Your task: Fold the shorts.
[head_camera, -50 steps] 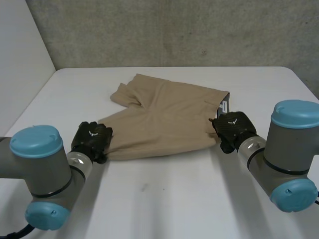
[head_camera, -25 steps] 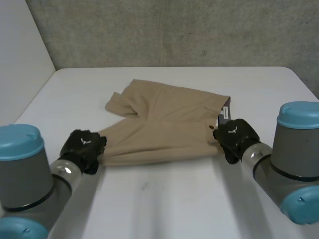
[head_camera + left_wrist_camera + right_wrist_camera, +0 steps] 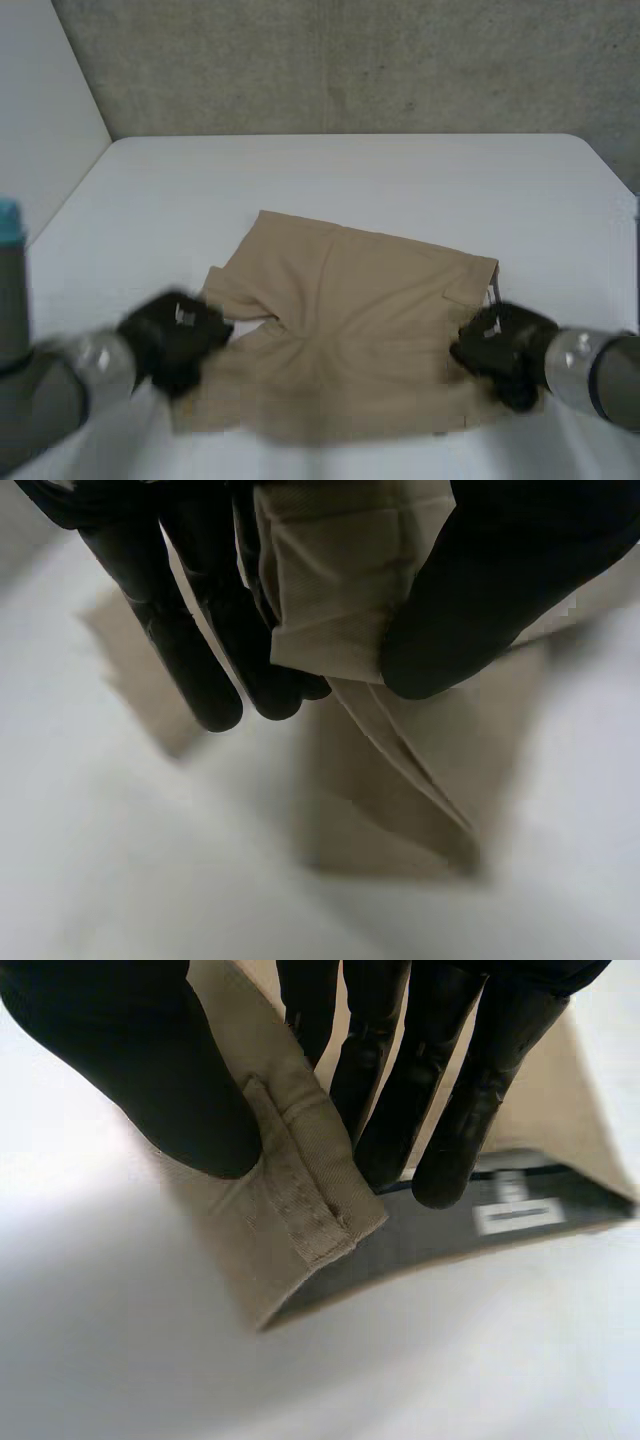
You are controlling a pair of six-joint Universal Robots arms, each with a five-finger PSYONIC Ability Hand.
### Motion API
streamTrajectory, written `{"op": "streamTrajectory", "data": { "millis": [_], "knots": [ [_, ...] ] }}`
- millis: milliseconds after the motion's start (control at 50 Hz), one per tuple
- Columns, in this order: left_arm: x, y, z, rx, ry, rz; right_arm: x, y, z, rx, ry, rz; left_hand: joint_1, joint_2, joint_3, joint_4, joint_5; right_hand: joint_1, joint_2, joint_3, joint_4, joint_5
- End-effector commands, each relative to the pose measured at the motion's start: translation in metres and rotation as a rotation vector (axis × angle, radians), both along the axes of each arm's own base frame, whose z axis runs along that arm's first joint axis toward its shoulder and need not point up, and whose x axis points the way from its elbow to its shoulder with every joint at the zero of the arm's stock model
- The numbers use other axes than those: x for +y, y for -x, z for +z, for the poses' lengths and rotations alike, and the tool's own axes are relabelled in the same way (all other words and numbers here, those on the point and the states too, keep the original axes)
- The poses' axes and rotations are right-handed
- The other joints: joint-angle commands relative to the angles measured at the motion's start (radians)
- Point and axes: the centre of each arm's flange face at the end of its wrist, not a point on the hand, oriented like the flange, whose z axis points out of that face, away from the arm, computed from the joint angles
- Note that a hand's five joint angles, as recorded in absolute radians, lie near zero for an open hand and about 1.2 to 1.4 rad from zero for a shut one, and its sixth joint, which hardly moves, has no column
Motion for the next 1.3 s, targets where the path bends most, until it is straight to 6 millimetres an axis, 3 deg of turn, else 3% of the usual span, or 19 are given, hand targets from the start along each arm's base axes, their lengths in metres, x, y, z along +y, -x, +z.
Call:
{"op": "streamTrajectory", "data": {
  "millis": [20, 40, 120, 200, 340, 480, 540, 560, 580, 620, 640, 740, 820, 940, 1060, 1220, 1300],
  "knots": [
    [-0.101, 0.048, -0.012, 0.071, 0.278, 0.027, -0.059, -0.01, 0.001, -0.136, 0.138, -0.219, 0.287, 0.197, 0.205, 0.195, 0.231, 0.412, 0.22, 0.195, 0.203, 0.252],
    [-0.12, 0.058, -0.016, 0.068, 0.324, 0.052, -0.069, -0.011, 0.001, -0.149, 0.176, -0.252, 0.287, 0.197, 0.205, 0.195, 0.231, 0.412, 0.22, 0.195, 0.203, 0.252],
    [-0.157, 0.073, -0.023, 0.057, 0.412, 0.117, -0.095, -0.013, 0.001, -0.166, 0.279, -0.312, 0.287, 0.197, 0.205, 0.195, 0.231, 0.412, 0.22, 0.195, 0.203, 0.252],
    [-0.177, 0.093, -0.037, 0.069, 0.472, 0.119, -0.116, -0.015, -0.004, -0.172, 0.364, -0.351, 0.287, 0.197, 0.205, 0.195, 0.231, 0.412, 0.22, 0.195, 0.203, 0.252],
    [-0.197, 0.117, -0.054, 0.136, 0.639, 0.096, -0.151, -0.022, -0.022, -0.196, 0.494, -0.394, 0.287, 0.197, 0.205, 0.195, 0.231, 0.412, 0.22, 0.195, 0.203, 0.252],
    [-0.209, 0.125, -0.065, 0.138, 0.807, 0.087, -0.17, -0.03, -0.042, -0.244, 0.582, -0.395, 0.287, 0.197, 0.205, 0.195, 0.231, 0.412, 0.22, 0.195, 0.203, 0.252],
    [-0.206, 0.127, -0.072, 0.126, 0.84, 0.079, -0.171, -0.031, -0.045, -0.251, 0.583, -0.4, -0.546, -0.636, -0.628, -0.638, -0.602, -0.629, -0.821, -0.846, -0.837, -0.789],
    [-0.204, 0.128, -0.073, 0.125, 0.842, 0.075, -0.171, -0.031, -0.045, -0.254, 0.583, -0.405, -0.747, -0.837, -0.829, -0.839, -0.803, -0.81, -1.002, -1.027, -1.018, -0.97],
    [-0.2, 0.128, -0.077, 0.122, 0.835, 0.065, -0.171, -0.03, -0.043, -0.258, 0.588, -0.409, -0.935, -1.024, -1.017, -1.027, -0.991, -0.81, -1.002, -1.027, -1.018, -0.97],
    [-0.196, 0.129, -0.08, 0.124, 0.828, 0.059, -0.171, -0.029, -0.037, -0.275, 0.601, -0.424, -0.935, -1.024, -1.017, -1.027, -0.991, -0.81, -1.002, -1.027, -1.018, -0.97],
    [-0.192, 0.13, -0.081, 0.124, 0.819, 0.052, -0.171, -0.028, -0.023, -0.318, 0.625, -0.439, -0.935, -1.024, -1.017, -1.027, -0.991, -0.81, -1.002, -1.027, -1.018, -0.97],
    [-0.177, 0.129, -0.061, 0.133, 0.827, 0.045, -0.16, -0.022, 0.019, -0.446, 0.659, -0.471, -0.935, -1.024, -1.017, -1.027, -0.991, -0.81, -1.002, -1.027, -1.018, -0.97],
    [-0.165, 0.119, -0.047, 0.131, 0.815, 0.051, -0.143, -0.019, 0.031, -0.466, 0.635, -0.463, -0.934, -1.024, -1.016, -1.026, -0.99, -0.81, -1.002, -1.027, -1.018, -0.97],
    [-0.152, 0.099, -0.041, 0.128, 0.763, 0.07, -0.107, -0.015, 0.018, -0.418, 0.475, -0.413, -0.931, -1.021, -1.013, -1.023, -0.987, -0.81, -1.002, -1.027, -1.018, -0.97],
    [-0.156, 0.076, -0.056, 0.137, 0.677, 0.131, -0.074, -0.006, -0.01, -0.385, 0.293, -0.437, -0.919, -1.009, -1.001, -1.011, -0.975, -0.756, -0.948, -0.973, -0.964, -0.916],
    [-0.164, 0.064, -0.063, 0.12, 0.651, 0.167, -0.064, -0.002, -0.034, -0.444, 0.229, -0.503, -0.91, -1.0, -0.992, -1.002, -0.967, -0.644, -0.836, -0.861, -0.853, -0.804],
    [-0.163, 0.064, -0.064, 0.12, 0.648, 0.169, -0.07, -0.003, -0.047, -0.444, 0.245, -0.506, -0.913, -1.003, -0.995, -1.005, -0.969, -0.445, -0.637, -0.662, -0.653, -0.605]
  ]
}}
